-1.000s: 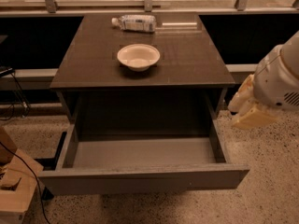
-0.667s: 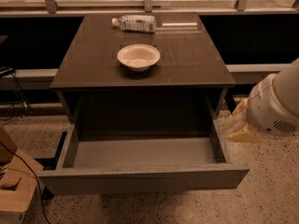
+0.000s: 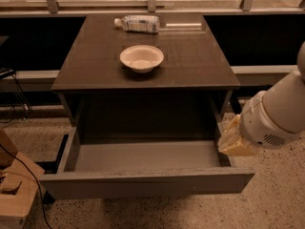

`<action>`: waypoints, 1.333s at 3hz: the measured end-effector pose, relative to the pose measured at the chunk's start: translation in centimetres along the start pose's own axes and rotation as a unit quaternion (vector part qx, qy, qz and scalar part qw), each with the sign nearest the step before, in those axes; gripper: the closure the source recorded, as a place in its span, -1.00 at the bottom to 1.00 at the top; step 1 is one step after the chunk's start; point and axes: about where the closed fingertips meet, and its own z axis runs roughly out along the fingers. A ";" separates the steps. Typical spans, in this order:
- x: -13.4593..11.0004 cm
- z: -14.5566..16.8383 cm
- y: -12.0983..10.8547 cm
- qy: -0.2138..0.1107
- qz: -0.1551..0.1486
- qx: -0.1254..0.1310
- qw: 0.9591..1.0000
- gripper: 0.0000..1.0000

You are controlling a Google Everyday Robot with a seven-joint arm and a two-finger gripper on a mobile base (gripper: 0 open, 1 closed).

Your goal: Close top drawer

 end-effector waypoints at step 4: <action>4.0 14.3 4.3 -0.055 0.029 -0.076 0.995 1.00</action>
Offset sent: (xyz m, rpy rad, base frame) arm -0.0519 0.0133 -0.1405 0.0996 0.2490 0.0142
